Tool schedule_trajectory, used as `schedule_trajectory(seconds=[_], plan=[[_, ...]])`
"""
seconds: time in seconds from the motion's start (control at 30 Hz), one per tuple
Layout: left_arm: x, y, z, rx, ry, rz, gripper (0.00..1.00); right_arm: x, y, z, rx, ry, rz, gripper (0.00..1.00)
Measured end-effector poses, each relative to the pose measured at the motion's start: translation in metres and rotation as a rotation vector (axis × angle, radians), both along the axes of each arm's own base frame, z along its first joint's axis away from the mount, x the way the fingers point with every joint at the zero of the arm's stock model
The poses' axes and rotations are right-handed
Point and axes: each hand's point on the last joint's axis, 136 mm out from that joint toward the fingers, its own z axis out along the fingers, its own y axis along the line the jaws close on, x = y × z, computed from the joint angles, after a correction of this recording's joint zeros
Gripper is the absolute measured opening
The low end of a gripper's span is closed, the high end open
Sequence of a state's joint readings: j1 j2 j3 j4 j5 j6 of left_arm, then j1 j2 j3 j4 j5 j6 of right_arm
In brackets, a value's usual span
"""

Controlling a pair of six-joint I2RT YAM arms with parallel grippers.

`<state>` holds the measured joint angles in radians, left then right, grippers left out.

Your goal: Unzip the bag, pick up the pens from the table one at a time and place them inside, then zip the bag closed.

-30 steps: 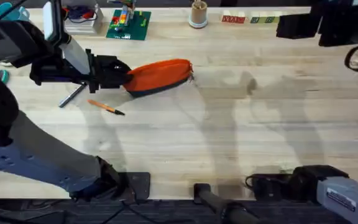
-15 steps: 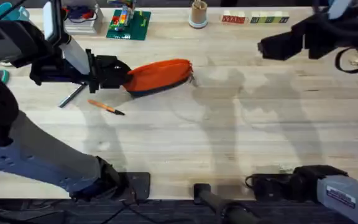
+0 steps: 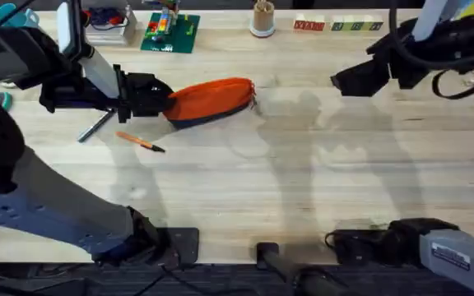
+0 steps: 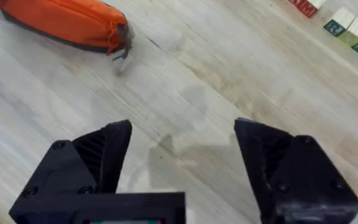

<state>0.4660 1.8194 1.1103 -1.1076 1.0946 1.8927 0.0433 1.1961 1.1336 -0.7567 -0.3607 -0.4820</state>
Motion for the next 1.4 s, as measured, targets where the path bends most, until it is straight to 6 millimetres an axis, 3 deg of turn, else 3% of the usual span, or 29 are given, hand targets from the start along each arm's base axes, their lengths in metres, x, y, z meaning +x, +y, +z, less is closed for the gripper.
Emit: schedule_trajectory(seconds=[0.37,0.93,1.4], plan=[[0.001,0.000,0.000,0.002,-0.005,0.000,0.041,-0.004,0.018,0.003,0.014,-0.049,0.171,0.997],[0.001,0.000,0.000,0.002,-0.004,0.000,0.040,0.012,0.039,-0.049,0.113,0.117,0.272,0.997],[0.001,0.000,0.000,0.002,-0.005,0.000,0.040,0.042,0.073,-0.068,0.314,0.084,0.408,0.997]])
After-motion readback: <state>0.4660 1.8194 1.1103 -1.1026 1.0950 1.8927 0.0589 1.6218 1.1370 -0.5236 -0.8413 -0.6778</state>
